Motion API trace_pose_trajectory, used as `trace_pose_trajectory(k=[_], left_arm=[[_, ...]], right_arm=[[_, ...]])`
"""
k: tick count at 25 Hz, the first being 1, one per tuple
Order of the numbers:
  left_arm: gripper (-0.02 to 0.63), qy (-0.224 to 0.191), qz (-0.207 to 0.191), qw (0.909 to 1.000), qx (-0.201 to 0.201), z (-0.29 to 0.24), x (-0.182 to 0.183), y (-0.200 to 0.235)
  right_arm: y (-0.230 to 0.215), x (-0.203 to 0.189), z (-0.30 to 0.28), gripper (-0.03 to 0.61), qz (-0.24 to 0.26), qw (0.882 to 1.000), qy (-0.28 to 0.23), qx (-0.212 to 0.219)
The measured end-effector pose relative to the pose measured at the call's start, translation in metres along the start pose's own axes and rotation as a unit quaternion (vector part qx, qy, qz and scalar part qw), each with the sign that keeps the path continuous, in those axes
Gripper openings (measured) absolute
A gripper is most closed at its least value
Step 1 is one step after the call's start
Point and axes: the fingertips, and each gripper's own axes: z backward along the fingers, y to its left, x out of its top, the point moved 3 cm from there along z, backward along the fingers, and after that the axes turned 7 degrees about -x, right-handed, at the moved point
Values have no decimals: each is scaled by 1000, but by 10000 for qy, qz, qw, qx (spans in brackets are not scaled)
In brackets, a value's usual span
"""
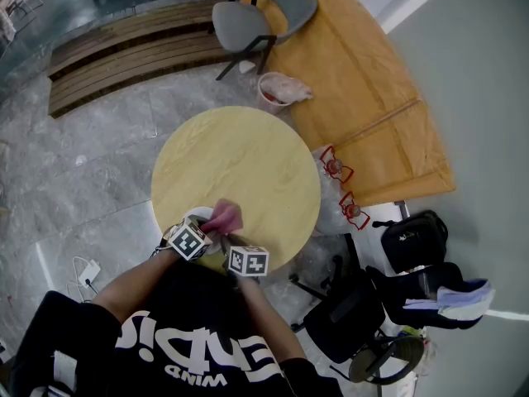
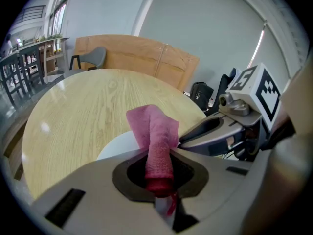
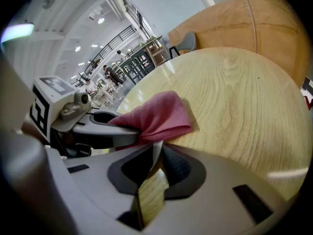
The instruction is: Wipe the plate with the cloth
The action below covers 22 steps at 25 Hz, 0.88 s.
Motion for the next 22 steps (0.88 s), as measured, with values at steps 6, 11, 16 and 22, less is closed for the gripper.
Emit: trace_pose_trajectory(k=[6, 11, 16, 22], left_arm=[[52, -42, 202, 9997, 102, 4, -2, 9], [52, -165, 430, 9987, 196, 16, -2, 18], [52, -249, 512, 9982, 212, 14, -8, 21], [52, -200, 672, 9967, 403, 23, -11, 31]], right_arm=[[-1, -1, 0, 78, -50, 10000, -15, 24], [0, 0, 0, 78, -58, 10000, -28, 37], [1, -1, 1, 78, -56, 10000, -44, 40], [0, -1, -1, 78, -73, 9999, -56, 69]])
